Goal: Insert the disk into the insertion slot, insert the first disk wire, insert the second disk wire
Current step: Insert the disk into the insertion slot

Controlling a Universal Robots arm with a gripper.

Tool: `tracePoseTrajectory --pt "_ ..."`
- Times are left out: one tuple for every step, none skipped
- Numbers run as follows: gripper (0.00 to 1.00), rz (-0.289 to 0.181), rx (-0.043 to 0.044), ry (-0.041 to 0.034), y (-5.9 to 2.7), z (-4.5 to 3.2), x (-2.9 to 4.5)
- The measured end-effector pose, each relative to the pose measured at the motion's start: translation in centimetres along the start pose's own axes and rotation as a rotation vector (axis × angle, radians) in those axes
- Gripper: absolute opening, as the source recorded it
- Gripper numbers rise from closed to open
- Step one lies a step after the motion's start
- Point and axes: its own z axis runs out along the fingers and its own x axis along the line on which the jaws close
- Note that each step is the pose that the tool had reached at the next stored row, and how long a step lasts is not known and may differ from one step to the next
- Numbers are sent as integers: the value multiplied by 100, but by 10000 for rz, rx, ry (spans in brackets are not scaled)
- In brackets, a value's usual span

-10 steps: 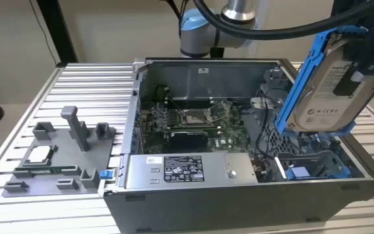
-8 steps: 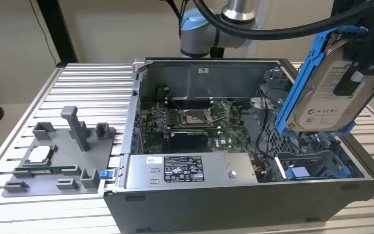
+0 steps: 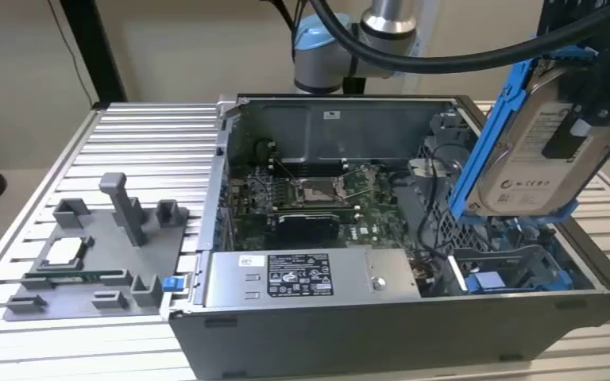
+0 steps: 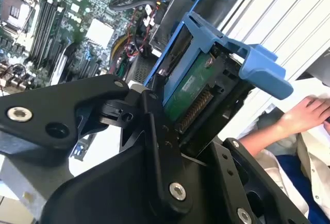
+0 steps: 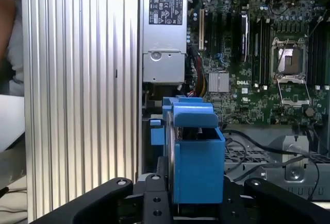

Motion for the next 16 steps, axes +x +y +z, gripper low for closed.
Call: tracePoseTrajectory --pt "0 0 3 0 0 6 0" --pt "0 0 7 -1 0 14 0" --pt "0 0 10 -3 -1 22 0" --pt "0 0 12 -4 -2 28 0" --pt "0 1 13 -3 -3 35 0" --pt "0 0 13 -4 -7 41 -1" --pt "0 0 14 -4 -12 46 -1" --pt "0 1 13 -6 -17 52 -1" --pt "0 1 14 -7 -24 58 -1" --pt "0 0 13 -6 -31 62 -1" --pt "0 1 14 -6 -38 67 -1" --pt "0 0 13 -6 -46 71 -1" --pt "0 0 14 -6 -53 75 -1" --pt "0 0 14 -6 -59 78 -1" --pt "0 0 13 -5 -66 82 -2" --pt "0 0 13 -6 -71 85 -2"
